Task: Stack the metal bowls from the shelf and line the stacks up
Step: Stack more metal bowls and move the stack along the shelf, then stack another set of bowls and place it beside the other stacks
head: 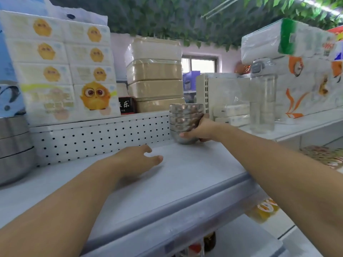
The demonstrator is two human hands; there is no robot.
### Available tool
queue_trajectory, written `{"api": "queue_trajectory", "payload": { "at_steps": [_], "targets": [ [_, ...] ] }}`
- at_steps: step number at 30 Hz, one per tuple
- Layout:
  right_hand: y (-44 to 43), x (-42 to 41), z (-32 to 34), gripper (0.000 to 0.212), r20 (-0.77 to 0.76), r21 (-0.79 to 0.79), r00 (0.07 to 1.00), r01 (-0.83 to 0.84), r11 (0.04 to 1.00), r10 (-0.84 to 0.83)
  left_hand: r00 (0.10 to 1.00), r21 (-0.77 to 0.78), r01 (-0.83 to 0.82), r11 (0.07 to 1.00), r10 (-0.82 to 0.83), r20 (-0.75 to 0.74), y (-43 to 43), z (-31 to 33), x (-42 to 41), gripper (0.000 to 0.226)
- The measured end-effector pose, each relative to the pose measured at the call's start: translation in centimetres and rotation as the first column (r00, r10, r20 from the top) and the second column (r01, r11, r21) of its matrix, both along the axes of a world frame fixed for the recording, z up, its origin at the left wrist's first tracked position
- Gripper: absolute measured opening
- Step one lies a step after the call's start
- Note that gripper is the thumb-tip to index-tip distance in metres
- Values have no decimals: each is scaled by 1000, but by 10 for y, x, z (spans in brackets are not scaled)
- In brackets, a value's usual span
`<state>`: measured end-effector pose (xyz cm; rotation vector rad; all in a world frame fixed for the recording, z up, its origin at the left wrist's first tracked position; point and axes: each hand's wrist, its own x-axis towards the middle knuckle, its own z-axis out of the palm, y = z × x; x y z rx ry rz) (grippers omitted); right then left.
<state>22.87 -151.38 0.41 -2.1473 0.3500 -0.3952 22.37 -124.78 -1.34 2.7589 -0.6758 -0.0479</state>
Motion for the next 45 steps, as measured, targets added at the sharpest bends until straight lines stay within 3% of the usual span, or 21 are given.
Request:
{"api": "queue_trajectory", "payload": {
  "at_steps": [7,14,19,23,26,30,34,39,45],
  "targets": [
    [-6,13,-13,96,187,6,976,111,994,-110,999,-17,32,999,-33,-27,-2,2,3,68],
    [-11,14,-15,100,204,-17,972,125,992,-119,999,26,28,999,-28,-16,0,3,4,67],
    [-18,19,-16,102,71,-99,994,93,991,-87,998,-20,46,999,-46,37,-1,6,5,67],
    [-17,11,-16,80,-62,-111,998,-29,993,22,993,-83,57,995,-48,105,2,11,1,65],
    [-1,-16,-10,99,-146,-233,989,-57,971,23,988,-128,48,991,-28,153,6,17,-3,64],
    [19,-61,-1,70,-168,-231,984,-94,968,55,978,-192,54,980,-14,206,12,18,-13,58],
    [38,-100,-9,89,-32,-273,999,-29,962,21,967,-139,77,987,-40,252,18,18,-33,58],
    [85,-145,-5,81,98,-386,994,-8,923,49,959,-157,127,979,-81,270,59,29,-70,61],
    [190,-177,7,85,169,-431,978,-38,902,122,948,-198,128,972,-61,312,179,28,-109,63]
  ]
}}
